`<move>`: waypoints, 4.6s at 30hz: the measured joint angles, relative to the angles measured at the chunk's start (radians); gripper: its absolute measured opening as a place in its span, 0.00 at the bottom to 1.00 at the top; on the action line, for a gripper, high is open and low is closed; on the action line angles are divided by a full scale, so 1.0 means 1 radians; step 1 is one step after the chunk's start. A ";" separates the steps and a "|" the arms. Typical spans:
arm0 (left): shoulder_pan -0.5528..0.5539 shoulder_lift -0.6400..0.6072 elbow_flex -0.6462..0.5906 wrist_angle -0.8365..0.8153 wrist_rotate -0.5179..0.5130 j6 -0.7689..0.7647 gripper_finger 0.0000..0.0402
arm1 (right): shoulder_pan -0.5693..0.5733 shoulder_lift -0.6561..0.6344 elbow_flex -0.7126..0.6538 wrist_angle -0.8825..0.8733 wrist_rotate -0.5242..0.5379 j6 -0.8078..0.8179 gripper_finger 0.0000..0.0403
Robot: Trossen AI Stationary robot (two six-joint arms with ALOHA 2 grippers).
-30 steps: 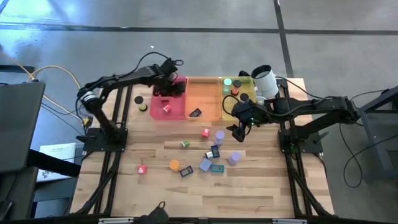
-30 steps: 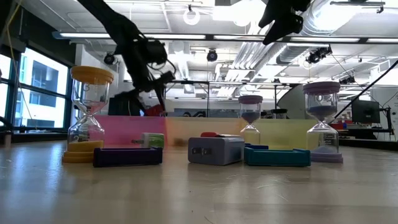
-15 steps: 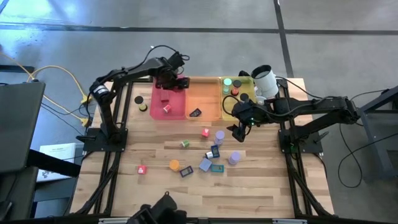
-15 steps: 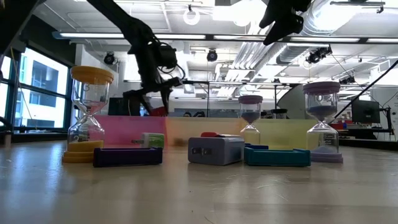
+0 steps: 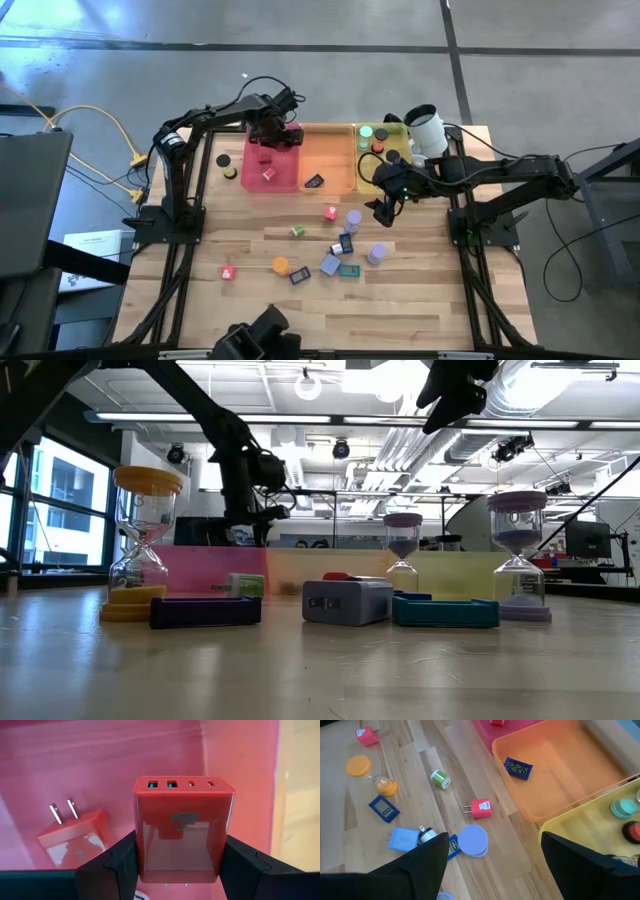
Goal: Pick & Place Office items
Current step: Put the red charger adapter into the pink bin, then put the bottom violet hourglass into the yellow bin
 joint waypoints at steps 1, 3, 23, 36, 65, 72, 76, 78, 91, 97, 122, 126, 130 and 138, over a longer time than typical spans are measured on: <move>0.000 0.004 0.000 0.006 0.000 0.000 0.50 | 0.000 0.000 0.000 0.000 0.000 0.000 0.76; 0.000 0.006 0.000 0.022 0.000 -0.003 0.50 | 0.000 0.000 0.000 0.000 0.000 0.002 0.76; -0.012 0.078 0.003 0.074 0.012 -0.018 0.53 | 0.000 0.000 0.000 0.006 -0.001 0.052 0.76; -0.002 0.074 0.003 0.069 0.098 0.078 0.54 | 0.000 0.000 0.000 0.020 -0.001 0.052 0.76; -0.003 -0.070 0.002 0.045 0.155 0.285 0.73 | 0.000 0.000 0.000 0.055 0.000 0.052 0.76; -0.064 -0.283 0.002 -0.097 0.197 0.419 0.73 | 0.001 0.000 0.000 0.061 -0.001 0.054 0.76; -0.134 -0.415 0.002 -0.164 0.175 0.446 0.73 | 0.002 0.000 0.000 0.039 -0.043 0.046 0.76; -0.184 -0.474 0.002 -0.190 0.140 0.443 0.73 | 0.002 0.000 0.000 0.003 -0.087 0.047 0.76; -0.545 -0.672 0.002 -0.291 0.094 0.308 0.73 | 0.080 -0.030 0.013 -0.107 -0.200 0.240 0.76; -0.732 -0.672 0.000 -0.298 0.006 0.208 0.73 | 0.188 -0.043 0.079 -0.190 -0.207 0.211 0.76; -1.149 -0.672 0.000 -0.297 -0.302 -0.033 0.73 | 0.346 0.085 0.117 -0.282 -0.091 0.347 0.76; -1.193 -0.665 0.000 -0.295 -0.301 -0.012 0.73 | 0.349 0.131 0.117 -0.281 -0.150 0.359 0.76; -1.232 -0.660 0.000 -0.282 -0.299 0.021 0.73 | 0.337 0.179 0.117 -0.283 -0.106 0.408 0.76; -1.262 -0.659 0.000 -0.266 -0.299 0.014 0.73 | 0.282 0.249 0.116 -0.287 -0.134 0.534 0.76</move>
